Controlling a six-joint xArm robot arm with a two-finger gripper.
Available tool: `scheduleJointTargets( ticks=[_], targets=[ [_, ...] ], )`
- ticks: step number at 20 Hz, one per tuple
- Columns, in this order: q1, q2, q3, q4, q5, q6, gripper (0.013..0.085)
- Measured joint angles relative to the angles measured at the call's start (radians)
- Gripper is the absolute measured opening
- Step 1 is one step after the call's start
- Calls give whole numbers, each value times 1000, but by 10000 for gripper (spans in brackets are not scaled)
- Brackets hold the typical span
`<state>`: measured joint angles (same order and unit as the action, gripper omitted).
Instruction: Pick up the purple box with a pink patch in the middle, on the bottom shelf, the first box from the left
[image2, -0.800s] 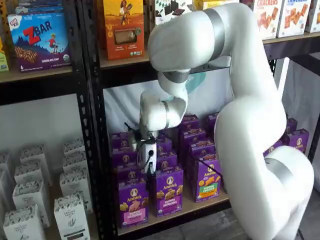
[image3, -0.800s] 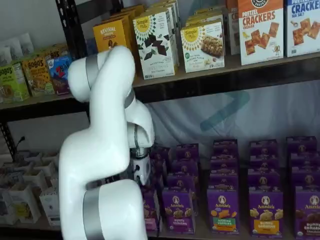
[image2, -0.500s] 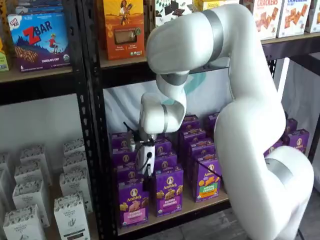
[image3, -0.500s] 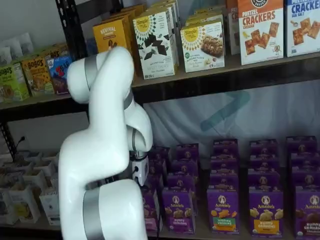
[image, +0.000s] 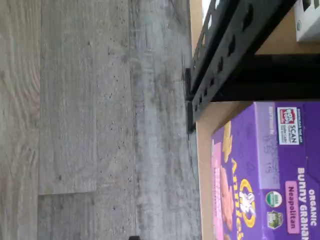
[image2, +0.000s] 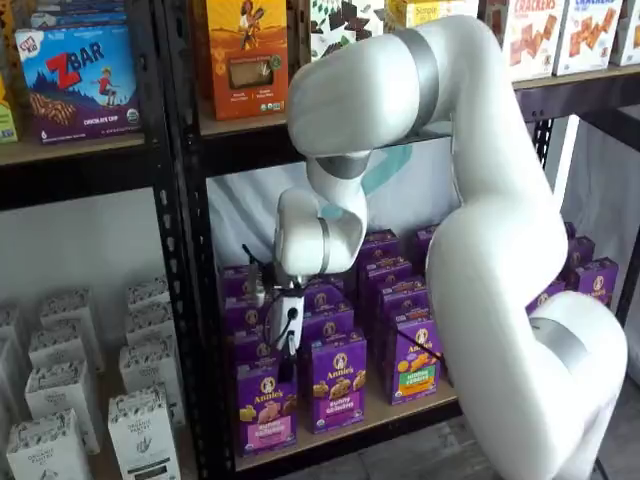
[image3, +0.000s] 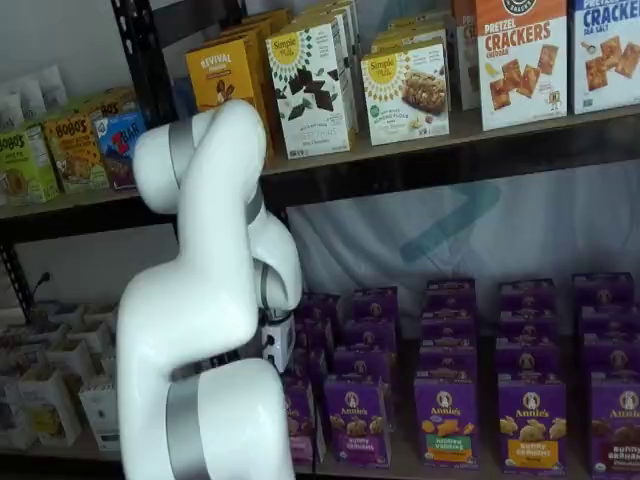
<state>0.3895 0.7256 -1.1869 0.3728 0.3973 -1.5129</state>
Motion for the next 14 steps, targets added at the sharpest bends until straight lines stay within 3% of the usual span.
scheduleJointTargets(
  ticks=[14],
  targets=[
    [-32,102,-119,-99,29,61,850]
  ],
)
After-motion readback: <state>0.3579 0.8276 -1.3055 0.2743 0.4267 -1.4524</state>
